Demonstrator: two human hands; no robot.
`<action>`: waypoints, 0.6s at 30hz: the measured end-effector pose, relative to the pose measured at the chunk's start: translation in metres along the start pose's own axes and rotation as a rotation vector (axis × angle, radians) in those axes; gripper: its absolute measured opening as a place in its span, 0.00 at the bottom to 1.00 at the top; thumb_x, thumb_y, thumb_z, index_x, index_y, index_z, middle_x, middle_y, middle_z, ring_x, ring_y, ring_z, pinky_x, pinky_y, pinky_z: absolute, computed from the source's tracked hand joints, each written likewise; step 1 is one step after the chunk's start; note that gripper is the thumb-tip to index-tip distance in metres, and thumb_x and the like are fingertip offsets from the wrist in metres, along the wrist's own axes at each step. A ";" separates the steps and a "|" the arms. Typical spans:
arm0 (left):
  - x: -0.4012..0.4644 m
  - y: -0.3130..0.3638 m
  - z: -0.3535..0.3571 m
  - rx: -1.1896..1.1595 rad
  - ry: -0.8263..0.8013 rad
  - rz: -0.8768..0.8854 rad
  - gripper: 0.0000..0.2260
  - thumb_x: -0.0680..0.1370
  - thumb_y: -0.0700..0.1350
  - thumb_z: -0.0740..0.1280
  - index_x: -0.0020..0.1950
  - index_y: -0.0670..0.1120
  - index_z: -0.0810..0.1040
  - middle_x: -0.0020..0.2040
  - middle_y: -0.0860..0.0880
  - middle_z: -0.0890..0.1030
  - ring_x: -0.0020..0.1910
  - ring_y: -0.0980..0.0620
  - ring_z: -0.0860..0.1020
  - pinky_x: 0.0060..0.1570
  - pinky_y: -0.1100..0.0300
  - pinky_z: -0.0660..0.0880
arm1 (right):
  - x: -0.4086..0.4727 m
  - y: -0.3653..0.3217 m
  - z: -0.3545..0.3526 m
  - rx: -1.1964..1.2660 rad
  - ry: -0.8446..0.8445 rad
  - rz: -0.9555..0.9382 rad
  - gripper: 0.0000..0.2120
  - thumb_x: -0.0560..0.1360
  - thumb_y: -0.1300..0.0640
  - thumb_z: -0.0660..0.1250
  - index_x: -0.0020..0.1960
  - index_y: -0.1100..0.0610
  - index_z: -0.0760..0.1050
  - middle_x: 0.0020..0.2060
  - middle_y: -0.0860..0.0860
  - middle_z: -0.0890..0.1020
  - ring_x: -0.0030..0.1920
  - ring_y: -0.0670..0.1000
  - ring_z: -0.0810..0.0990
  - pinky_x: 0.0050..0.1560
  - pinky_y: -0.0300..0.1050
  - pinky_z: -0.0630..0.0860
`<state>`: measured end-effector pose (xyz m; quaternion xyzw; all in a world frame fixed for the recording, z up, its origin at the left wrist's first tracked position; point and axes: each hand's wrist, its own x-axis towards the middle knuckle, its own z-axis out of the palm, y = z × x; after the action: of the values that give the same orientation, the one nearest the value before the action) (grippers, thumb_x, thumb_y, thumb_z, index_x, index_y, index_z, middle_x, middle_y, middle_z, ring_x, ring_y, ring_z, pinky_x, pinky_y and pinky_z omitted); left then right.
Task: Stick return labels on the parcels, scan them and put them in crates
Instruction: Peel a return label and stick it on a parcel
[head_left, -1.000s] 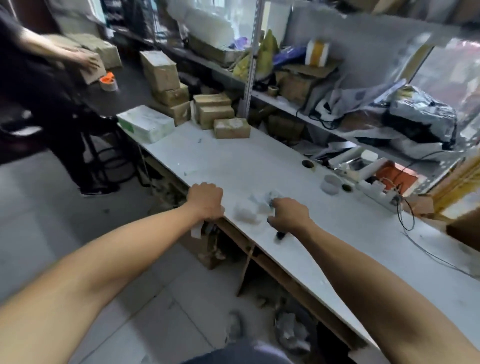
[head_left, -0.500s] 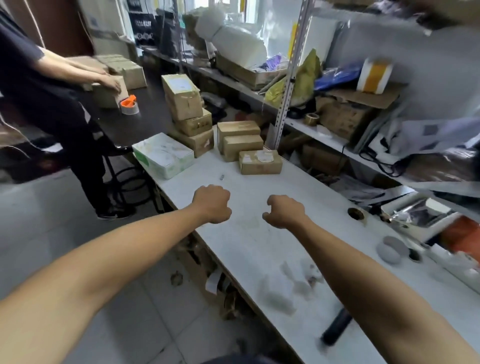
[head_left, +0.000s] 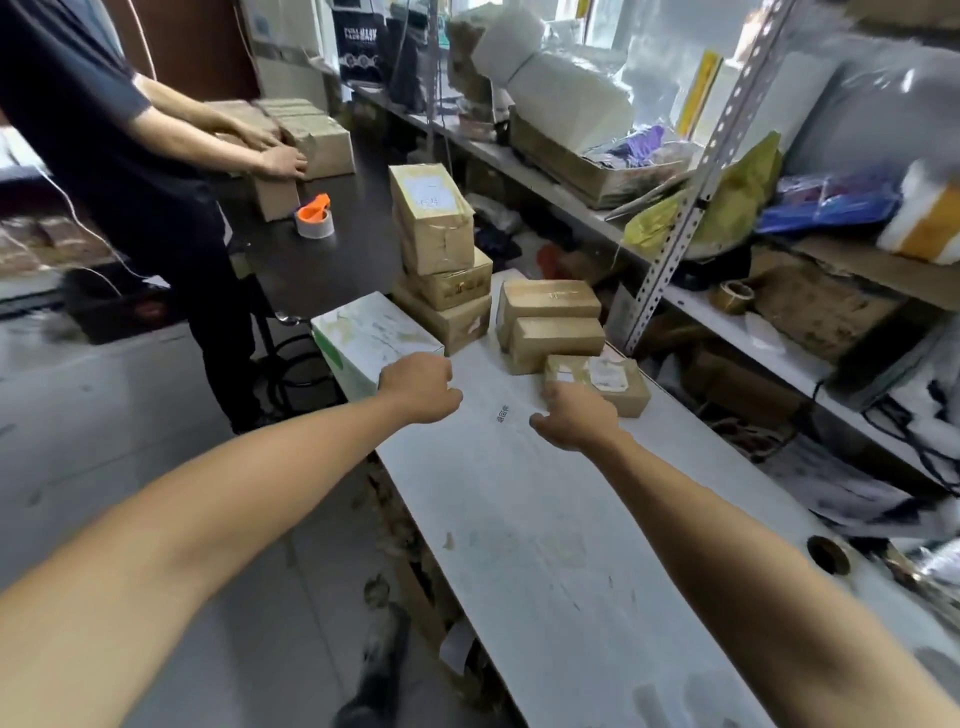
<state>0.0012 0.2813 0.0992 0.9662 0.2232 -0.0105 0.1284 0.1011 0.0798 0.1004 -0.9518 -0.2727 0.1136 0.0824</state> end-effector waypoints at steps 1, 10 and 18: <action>0.015 -0.007 -0.005 -0.016 0.005 -0.016 0.15 0.78 0.54 0.63 0.60 0.48 0.79 0.58 0.49 0.80 0.56 0.46 0.78 0.50 0.53 0.76 | 0.016 -0.007 -0.002 0.040 -0.005 0.003 0.19 0.76 0.48 0.66 0.63 0.55 0.75 0.56 0.52 0.80 0.56 0.55 0.78 0.48 0.48 0.75; 0.176 -0.066 -0.061 -0.501 0.141 -0.180 0.34 0.80 0.63 0.62 0.80 0.46 0.57 0.75 0.43 0.69 0.72 0.40 0.70 0.67 0.44 0.71 | 0.187 -0.095 -0.062 0.456 0.092 0.046 0.15 0.79 0.52 0.67 0.61 0.59 0.79 0.54 0.54 0.83 0.54 0.54 0.81 0.51 0.46 0.76; 0.286 -0.107 -0.093 -0.806 0.086 -0.293 0.38 0.80 0.63 0.63 0.83 0.46 0.53 0.80 0.42 0.61 0.77 0.41 0.62 0.73 0.48 0.61 | 0.311 -0.167 -0.094 0.525 0.168 0.093 0.31 0.78 0.50 0.66 0.78 0.59 0.63 0.71 0.57 0.74 0.70 0.57 0.73 0.70 0.50 0.70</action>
<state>0.2089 0.5207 0.1407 0.7963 0.3495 0.0997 0.4835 0.2992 0.3781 0.1742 -0.9155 -0.1822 0.1046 0.3432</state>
